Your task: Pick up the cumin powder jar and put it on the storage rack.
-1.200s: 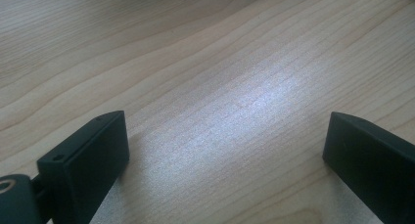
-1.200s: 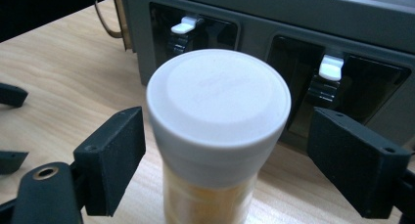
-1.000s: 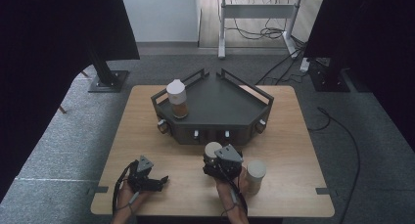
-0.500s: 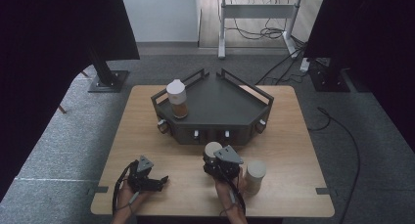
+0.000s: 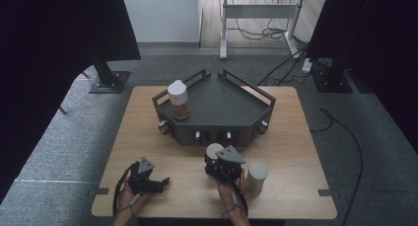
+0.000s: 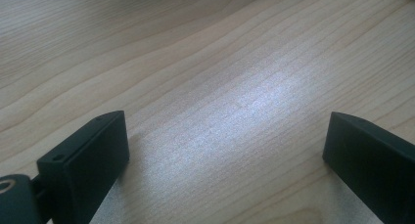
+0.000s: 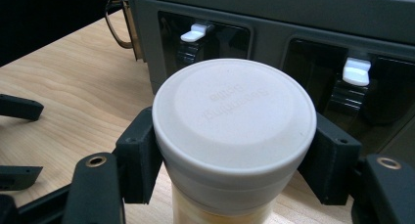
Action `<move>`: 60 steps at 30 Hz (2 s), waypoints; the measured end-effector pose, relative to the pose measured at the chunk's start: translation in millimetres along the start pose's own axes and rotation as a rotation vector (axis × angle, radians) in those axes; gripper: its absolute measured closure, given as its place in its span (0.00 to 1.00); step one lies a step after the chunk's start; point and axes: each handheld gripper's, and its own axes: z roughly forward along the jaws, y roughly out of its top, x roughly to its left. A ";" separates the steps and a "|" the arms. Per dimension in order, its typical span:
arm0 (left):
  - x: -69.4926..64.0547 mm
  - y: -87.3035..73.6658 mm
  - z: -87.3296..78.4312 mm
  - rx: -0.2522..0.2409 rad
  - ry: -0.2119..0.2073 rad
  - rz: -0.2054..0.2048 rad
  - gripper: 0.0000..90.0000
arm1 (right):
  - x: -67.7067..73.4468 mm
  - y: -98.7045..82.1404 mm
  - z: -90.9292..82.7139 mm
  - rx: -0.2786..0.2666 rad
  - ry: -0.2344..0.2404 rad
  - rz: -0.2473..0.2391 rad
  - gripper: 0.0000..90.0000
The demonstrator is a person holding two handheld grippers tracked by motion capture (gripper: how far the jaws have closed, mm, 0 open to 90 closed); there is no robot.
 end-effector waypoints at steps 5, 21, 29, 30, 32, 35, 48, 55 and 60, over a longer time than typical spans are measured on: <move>0.1 0.1 -0.1 0.001 0.000 0.001 0.03 | 1.0 2.1 -2.2 -0.001 0.003 -0.011 0.37; 0.1 0.1 -0.1 0.001 0.000 0.001 0.03 | -0.8 15.0 -12.4 -0.002 0.012 -0.035 0.37; 0.1 0.1 -0.1 0.001 0.000 0.001 0.03 | -3.1 25.6 -18.2 0.001 0.030 -0.051 0.37; 0.1 0.1 -0.1 0.001 0.000 0.001 0.03 | -3.6 26.7 -18.8 0.002 0.032 -0.053 0.37; 0.1 0.1 -0.1 0.001 0.000 0.001 0.03 | -3.8 28.9 -20.2 0.003 0.033 -0.057 0.37; 0.1 0.2 -0.1 0.001 0.000 0.001 0.03 | -4.3 32.5 -22.5 0.003 0.036 -0.064 0.37; 0.2 0.2 -0.1 0.001 -0.001 0.002 0.03 | -14.1 52.5 -30.4 0.000 0.079 -0.074 0.37; 0.2 0.2 -0.1 0.001 -0.001 0.002 0.03 | -23.0 63.4 -32.6 0.002 0.111 -0.068 0.37; 0.5 0.4 0.0 0.002 -0.002 0.003 0.03 | -25.8 72.6 -34.7 0.004 0.111 -0.075 0.37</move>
